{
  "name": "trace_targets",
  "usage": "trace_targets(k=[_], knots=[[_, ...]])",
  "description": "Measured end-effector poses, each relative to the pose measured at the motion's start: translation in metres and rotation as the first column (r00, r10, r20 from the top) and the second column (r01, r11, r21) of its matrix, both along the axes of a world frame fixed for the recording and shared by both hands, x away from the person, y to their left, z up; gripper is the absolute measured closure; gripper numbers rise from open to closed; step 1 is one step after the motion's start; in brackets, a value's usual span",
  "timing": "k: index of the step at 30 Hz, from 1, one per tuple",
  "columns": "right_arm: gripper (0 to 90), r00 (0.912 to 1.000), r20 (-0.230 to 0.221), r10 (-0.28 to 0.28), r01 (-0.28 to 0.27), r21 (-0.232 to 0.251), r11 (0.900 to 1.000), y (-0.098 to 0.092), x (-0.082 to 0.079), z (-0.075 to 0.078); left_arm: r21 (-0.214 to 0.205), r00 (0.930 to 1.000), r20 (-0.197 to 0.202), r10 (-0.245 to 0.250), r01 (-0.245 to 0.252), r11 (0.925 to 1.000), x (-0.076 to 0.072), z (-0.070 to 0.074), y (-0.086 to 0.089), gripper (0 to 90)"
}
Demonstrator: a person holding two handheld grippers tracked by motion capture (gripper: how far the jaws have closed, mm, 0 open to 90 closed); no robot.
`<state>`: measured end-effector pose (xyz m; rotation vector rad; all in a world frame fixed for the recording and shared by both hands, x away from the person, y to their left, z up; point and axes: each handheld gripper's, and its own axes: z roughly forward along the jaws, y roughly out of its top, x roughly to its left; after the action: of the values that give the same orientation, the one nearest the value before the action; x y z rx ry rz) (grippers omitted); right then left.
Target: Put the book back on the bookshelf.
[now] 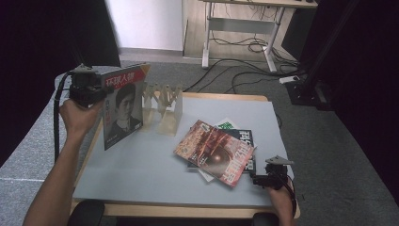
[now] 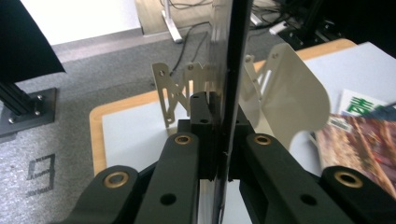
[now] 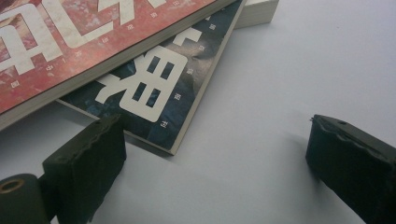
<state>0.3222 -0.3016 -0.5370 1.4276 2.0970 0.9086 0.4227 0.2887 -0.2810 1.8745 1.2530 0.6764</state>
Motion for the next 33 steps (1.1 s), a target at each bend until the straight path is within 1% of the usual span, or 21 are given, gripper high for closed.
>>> trace_targets(k=[4,8,11,16,19,21,24,25,26,28,30,33], knots=[[4.6,1.0000,0.000,-0.001,0.001,0.001,1.0000,0.000,0.000,0.000,-0.021,0.9997,0.015,0.018,-0.017,0.9996,0.009,-0.007,0.000,87.0],[4.6,1.0000,0.000,0.000,0.000,0.001,1.0000,0.000,0.000,0.000,-0.032,0.9995,0.025,0.021,-0.020,0.9993,0.016,-0.012,-0.002,87.0],[4.6,1.0000,0.000,0.000,0.000,0.002,1.0000,0.000,0.000,0.000,-0.032,0.9991,0.036,0.022,-0.021,0.9993,0.020,-0.016,-0.005,87.0],[4.5,1.0000,0.000,0.000,0.000,0.001,1.0000,0.000,0.000,0.000,-0.035,0.9971,0.072,0.025,-0.023,0.9991,0.025,-0.022,-0.010,86.9],[4.5,1.0000,0.000,0.000,0.000,0.001,1.0000,0.000,0.000,0.000,-0.029,0.9942,0.107,0.010,-0.007,0.9996,0.025,-0.027,-0.012,86.9],[4.5,1.0000,0.000,0.000,0.000,0.002,1.0000,0.000,0.000,0.000,-0.025,0.9919,0.127,0.008,-0.005,0.9997,0.024,-0.032,-0.014,86.9],[4.5,1.0000,0.000,0.000,0.000,0.002,1.0000,0.000,0.000,0.000,-0.062,0.9894,0.145,0.011,-0.002,0.9981,0.023,-0.040,-0.011,86.9],[4.5,1.0000,0.000,0.000,0.000,0.002,1.0000,0.000,0.000,0.000,-0.075,0.9896,0.143,0.011,0.000,0.9972,0.023,-0.043,-0.009,86.9],[4.5,1.0000,0.000,-0.001,0.001,0.002,1.0000,0.000,0.000,0.000,-0.095,0.9914,0.131,0.006,0.007,0.9955,0.023,-0.045,-0.006,86.8],[4.5,1.0000,-0.001,-0.001,0.001,0.002,1.0000,0.000,0.000,0.000,-0.108,0.9922,0.125,0.000,0.013,0.9941,0.021,-0.047,-0.003,86.7],[4.5,1.0000,-0.001,0.000,0.000,0.002,1.0000,0.000,0.000,0.000,-0.128,0.9941,0.107,-0.020,0.034,0.9913,0.020,-0.048,0.001,86.5],[4.5,1.0000,-0.001,0.000,0.000,0.002,1.0000,0.000,0.000,0.000,-0.119,0.9961,0.070,-0.052,0.060,0.9911,0.019,-0.048,0.004,86.2]])
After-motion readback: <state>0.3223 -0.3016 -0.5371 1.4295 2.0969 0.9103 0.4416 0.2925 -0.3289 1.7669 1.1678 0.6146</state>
